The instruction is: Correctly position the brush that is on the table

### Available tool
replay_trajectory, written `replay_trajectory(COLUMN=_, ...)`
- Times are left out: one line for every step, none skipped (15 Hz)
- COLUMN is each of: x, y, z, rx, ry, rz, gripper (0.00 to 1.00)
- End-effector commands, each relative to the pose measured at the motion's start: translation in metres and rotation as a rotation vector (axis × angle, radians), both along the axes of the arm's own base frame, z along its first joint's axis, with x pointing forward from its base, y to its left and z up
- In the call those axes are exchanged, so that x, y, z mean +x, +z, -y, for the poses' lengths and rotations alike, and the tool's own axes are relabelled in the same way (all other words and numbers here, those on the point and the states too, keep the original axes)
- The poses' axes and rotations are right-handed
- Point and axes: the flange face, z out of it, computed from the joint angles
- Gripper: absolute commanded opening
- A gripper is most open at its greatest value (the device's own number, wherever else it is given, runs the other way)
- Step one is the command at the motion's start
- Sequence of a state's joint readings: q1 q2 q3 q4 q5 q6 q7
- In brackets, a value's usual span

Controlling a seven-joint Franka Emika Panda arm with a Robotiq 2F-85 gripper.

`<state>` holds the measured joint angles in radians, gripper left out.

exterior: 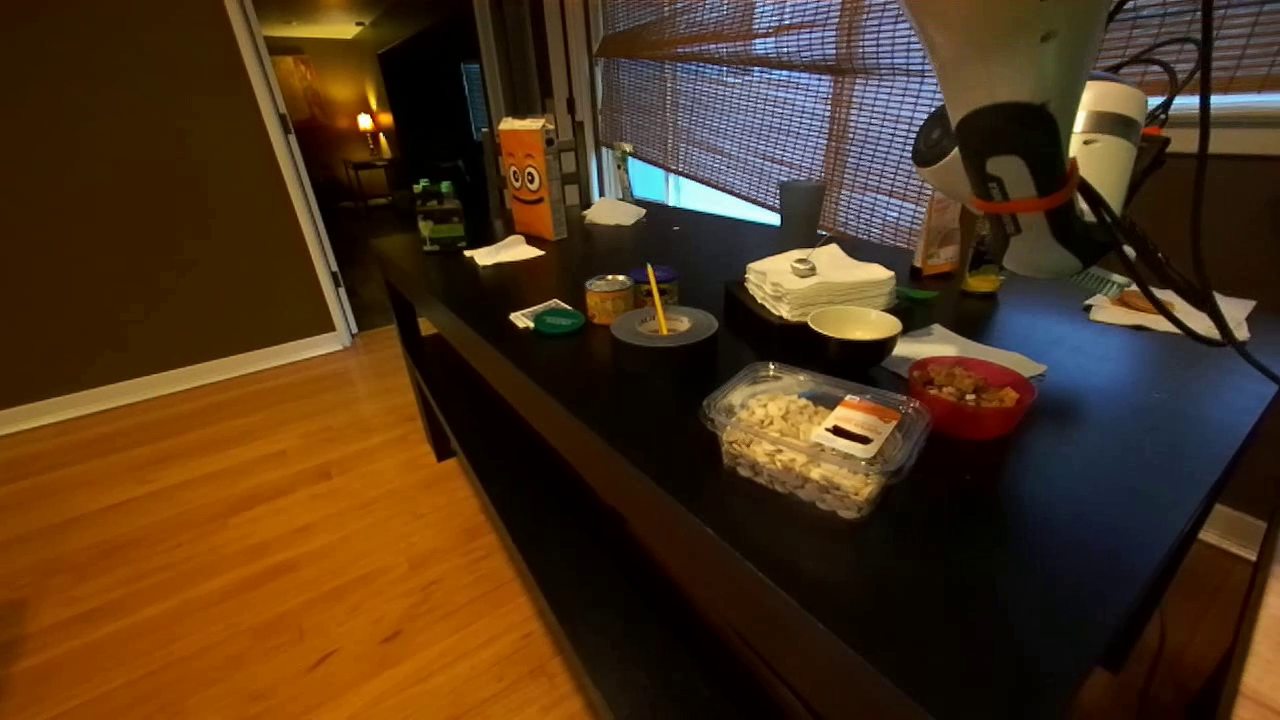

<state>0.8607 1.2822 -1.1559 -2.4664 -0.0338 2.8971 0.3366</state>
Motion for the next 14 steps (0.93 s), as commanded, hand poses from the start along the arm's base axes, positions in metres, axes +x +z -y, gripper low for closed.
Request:
replay_trajectory(x=0.010, y=-0.023, z=0.003, rx=-0.115, ry=-0.006, rz=-0.032, gripper=0.06)
replay_trajectory(x=0.012, y=-0.030, z=0.004, rx=-0.123, ry=-0.004, rz=-0.039, gripper=0.06)
replay_trajectory(x=0.016, y=-0.036, z=0.005, rx=-0.125, ry=0.007, rz=-0.043, gripper=0.06)
replay_trajectory(x=0.019, y=-0.042, z=0.006, rx=-0.126, ry=0.018, rz=-0.046, gripper=0.06)
replay_trajectory(x=0.022, y=-0.047, z=0.007, rx=-0.134, ry=0.030, rz=-0.050, gripper=0.06)
replay_trajectory(x=0.026, y=-0.050, z=0.008, rx=-0.130, ry=0.037, rz=-0.052, gripper=0.06)
replay_trajectory(x=0.029, y=-0.055, z=0.008, rx=-0.131, ry=0.047, rz=-0.056, gripper=0.06)
replay_trajectory(x=0.031, y=-0.060, z=0.009, rx=-0.128, ry=0.051, rz=-0.064, gripper=0.06)
replay_trajectory(x=0.034, y=-0.056, z=0.006, rx=-0.125, ry=0.060, rz=-0.067, gripper=0.06)
replay_trajectory(x=0.036, y=-0.062, z=0.006, rx=-0.118, ry=0.067, rz=-0.076, gripper=0.06)
replay_trajectory(x=0.038, y=-0.065, z=0.006, rx=-0.117, ry=0.071, rz=-0.077, gripper=0.06)
replay_trajectory(x=0.039, y=-0.068, z=0.006, rx=-0.111, ry=0.076, rz=-0.082, gripper=0.06)
replay_trajectory(x=0.040, y=-0.071, z=0.006, rx=-0.103, ry=0.079, rz=-0.085, gripper=0.06)
replay_trajectory(x=0.041, y=-0.075, z=0.005, rx=-0.097, ry=0.082, rz=-0.088, gripper=0.06)
